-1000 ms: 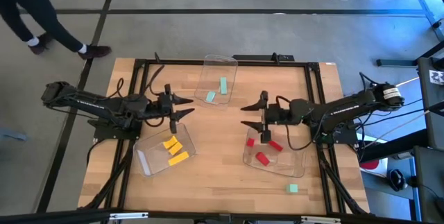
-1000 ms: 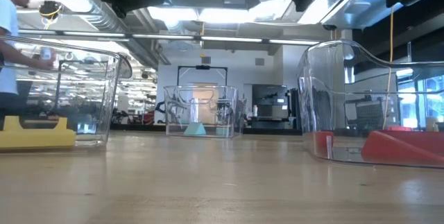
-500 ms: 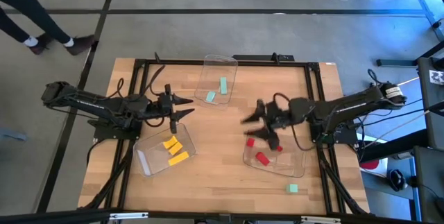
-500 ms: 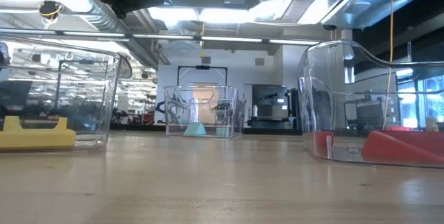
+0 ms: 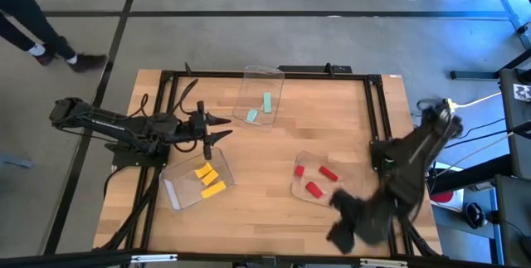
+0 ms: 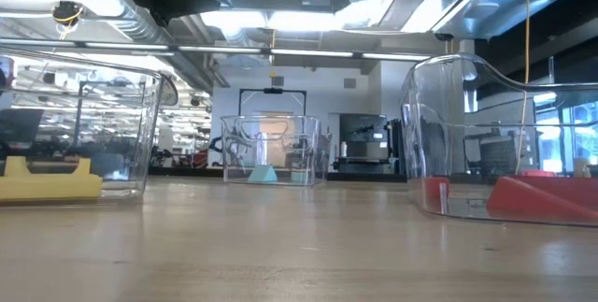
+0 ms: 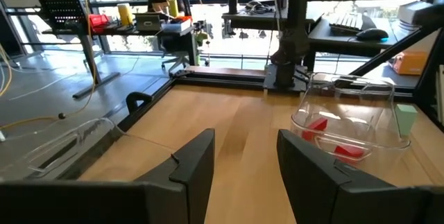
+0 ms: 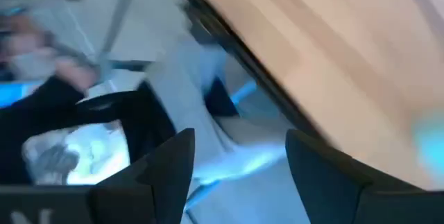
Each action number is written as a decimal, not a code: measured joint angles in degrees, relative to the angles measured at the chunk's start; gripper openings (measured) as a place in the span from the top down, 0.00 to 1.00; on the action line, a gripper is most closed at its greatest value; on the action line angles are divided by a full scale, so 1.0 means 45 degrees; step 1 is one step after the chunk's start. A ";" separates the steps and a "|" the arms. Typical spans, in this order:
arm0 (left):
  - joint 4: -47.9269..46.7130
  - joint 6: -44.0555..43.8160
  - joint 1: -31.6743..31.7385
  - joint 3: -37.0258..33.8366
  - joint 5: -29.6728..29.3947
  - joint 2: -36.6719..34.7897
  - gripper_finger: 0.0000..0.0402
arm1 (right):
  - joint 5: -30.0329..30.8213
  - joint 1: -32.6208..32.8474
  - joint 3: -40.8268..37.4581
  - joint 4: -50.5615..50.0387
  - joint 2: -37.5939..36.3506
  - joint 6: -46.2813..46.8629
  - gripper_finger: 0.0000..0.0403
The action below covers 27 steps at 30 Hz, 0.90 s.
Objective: Sort & place blocks by color
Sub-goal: Put the blue block into the top transparent bin
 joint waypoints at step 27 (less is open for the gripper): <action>0.0267 0.0019 0.0000 0.0000 -0.0015 -0.0010 0.63 | -0.3034 0.1241 0.2617 -0.7626 0.6616 0.8314 0.43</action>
